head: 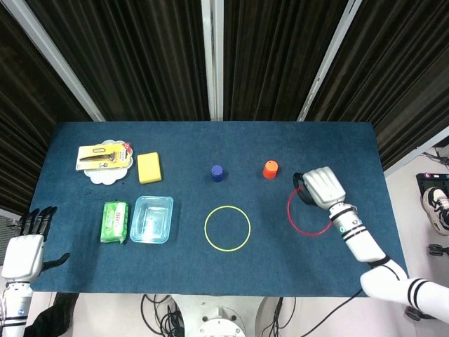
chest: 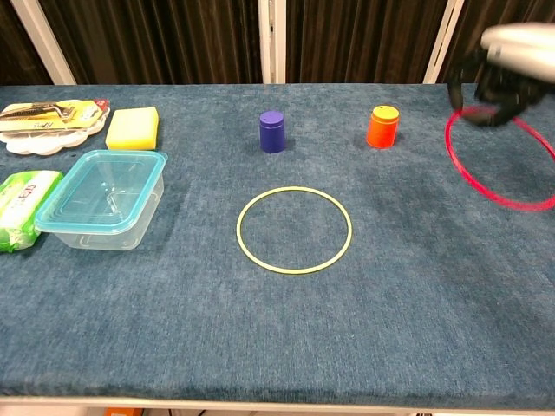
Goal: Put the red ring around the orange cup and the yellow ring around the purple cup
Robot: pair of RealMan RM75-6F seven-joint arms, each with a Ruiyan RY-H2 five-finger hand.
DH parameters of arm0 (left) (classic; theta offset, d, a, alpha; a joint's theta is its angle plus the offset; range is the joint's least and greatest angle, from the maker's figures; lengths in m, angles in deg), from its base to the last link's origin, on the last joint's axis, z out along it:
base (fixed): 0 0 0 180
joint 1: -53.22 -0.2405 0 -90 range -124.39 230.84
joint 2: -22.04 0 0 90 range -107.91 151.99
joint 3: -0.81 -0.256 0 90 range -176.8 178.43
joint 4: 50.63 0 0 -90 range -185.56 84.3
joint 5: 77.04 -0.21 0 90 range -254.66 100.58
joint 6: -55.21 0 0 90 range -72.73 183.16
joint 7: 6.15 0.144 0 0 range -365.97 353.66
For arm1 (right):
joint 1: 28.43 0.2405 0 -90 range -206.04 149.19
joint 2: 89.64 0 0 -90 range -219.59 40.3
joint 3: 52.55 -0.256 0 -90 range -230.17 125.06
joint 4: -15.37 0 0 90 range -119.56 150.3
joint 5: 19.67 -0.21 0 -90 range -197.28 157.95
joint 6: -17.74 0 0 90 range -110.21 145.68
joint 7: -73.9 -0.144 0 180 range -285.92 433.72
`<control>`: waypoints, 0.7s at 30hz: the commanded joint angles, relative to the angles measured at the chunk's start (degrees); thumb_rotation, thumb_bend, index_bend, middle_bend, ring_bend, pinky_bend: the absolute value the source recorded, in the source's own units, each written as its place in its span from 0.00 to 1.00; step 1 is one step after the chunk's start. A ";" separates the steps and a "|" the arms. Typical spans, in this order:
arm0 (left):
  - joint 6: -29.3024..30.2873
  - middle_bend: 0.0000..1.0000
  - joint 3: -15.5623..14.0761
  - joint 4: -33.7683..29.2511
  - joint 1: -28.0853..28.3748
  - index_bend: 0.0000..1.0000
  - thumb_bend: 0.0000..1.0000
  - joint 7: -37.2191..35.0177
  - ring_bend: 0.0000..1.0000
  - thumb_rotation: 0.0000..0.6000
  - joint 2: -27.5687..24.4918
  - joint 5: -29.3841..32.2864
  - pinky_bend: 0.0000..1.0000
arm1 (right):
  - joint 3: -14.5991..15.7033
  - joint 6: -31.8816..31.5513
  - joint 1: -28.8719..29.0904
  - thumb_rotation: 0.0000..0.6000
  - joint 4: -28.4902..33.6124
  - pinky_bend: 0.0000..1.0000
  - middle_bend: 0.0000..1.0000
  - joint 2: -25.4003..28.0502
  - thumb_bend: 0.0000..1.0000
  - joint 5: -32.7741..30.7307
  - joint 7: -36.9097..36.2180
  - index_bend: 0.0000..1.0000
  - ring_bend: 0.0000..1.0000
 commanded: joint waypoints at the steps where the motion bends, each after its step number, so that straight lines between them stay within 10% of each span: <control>1: 0.20 0.05 -0.02 -0.34 -0.03 0.06 0.09 0.33 0.00 1.00 -0.10 -0.13 0.00 | -3.69 3.64 3.48 1.00 -0.92 0.77 0.96 1.27 0.39 -4.96 2.23 0.70 0.86; 21: -0.32 0.05 0.02 -1.61 -0.93 0.06 0.09 1.71 0.00 1.00 -0.53 2.57 0.00 | -7.52 22.84 25.30 1.00 -33.08 0.77 0.96 -19.25 0.39 -31.33 18.50 0.69 0.86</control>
